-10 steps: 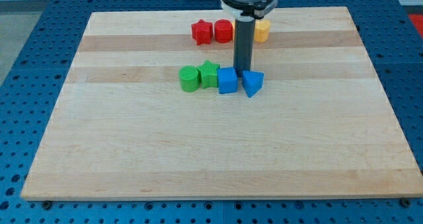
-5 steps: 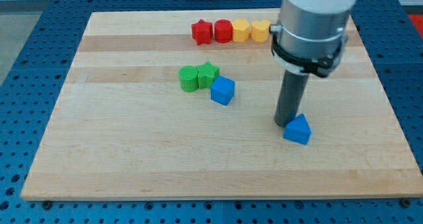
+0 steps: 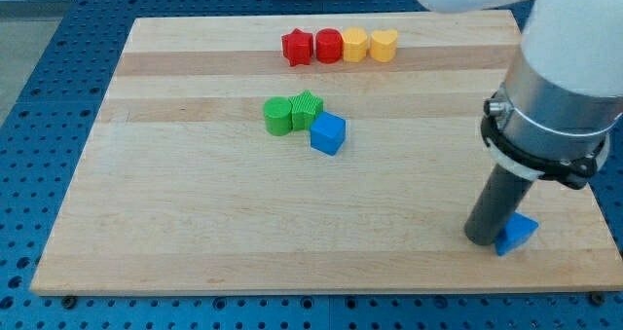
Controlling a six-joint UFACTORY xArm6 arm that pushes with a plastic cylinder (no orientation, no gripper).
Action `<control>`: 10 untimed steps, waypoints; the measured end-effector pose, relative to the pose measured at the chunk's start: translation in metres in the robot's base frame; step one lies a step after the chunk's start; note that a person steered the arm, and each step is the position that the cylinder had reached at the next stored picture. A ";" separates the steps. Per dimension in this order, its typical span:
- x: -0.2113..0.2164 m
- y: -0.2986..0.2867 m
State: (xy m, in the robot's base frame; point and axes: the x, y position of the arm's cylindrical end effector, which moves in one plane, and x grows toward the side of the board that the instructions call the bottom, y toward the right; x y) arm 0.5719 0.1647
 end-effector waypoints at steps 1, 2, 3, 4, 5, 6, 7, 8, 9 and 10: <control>0.001 0.002; 0.001 -0.057; -0.002 -0.123; -0.035 -0.170; -0.073 -0.200; -0.107 -0.219; -0.136 -0.216; -0.145 -0.187; -0.143 -0.158; -0.125 -0.130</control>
